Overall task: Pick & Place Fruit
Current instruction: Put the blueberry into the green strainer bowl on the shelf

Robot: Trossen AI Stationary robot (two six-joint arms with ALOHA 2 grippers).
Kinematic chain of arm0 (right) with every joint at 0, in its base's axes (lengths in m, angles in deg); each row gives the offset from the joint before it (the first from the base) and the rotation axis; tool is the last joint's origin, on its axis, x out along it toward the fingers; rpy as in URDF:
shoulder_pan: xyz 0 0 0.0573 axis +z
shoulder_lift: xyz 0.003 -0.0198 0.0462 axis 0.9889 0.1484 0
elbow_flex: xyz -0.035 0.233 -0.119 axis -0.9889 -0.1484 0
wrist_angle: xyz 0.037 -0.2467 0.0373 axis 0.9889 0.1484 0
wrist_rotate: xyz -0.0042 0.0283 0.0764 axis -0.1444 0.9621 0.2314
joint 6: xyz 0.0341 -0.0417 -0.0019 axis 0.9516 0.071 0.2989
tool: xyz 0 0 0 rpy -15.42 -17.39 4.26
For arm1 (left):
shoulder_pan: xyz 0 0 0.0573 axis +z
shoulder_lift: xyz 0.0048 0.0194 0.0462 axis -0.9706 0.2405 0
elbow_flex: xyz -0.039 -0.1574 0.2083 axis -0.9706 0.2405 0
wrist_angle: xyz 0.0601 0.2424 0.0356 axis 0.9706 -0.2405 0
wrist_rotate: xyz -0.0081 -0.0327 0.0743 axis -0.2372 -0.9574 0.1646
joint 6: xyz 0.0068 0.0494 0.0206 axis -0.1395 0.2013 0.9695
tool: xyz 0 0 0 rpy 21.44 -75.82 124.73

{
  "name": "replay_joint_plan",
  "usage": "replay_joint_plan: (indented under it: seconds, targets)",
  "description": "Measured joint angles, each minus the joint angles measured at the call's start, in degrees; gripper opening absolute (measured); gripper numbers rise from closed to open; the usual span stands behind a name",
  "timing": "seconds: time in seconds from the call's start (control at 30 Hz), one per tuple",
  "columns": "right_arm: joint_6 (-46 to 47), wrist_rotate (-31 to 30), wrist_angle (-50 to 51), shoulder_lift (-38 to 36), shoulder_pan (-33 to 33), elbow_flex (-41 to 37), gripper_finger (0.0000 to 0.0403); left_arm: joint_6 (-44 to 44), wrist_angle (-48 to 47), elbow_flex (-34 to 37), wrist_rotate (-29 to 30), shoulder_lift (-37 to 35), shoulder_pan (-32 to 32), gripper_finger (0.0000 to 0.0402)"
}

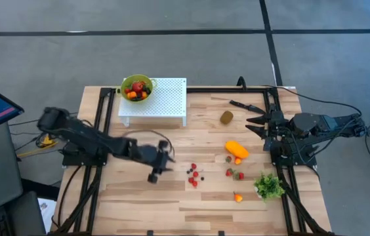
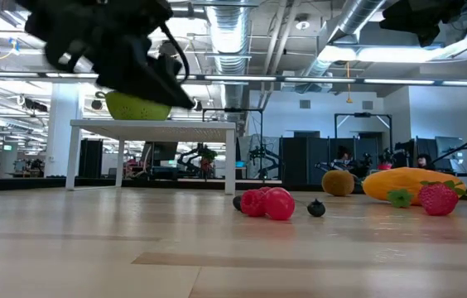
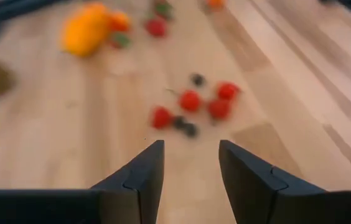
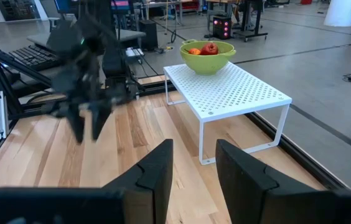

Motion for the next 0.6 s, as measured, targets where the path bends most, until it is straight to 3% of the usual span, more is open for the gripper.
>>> replay_joint_plan:
  seconds: [0.3,0.6]
  targets:
    - [0.0,0.0,0.0,0.0,0.0,0.0,0.0116,-1.3,17.1,0.0,2.7,16.5,-2.6,0.0149]
    - [0.0,0.0,0.0,0.0,0.0,0.0,0.0116,-6.0,23.2,0.0,2.7,21.7,-0.8,0.0149]
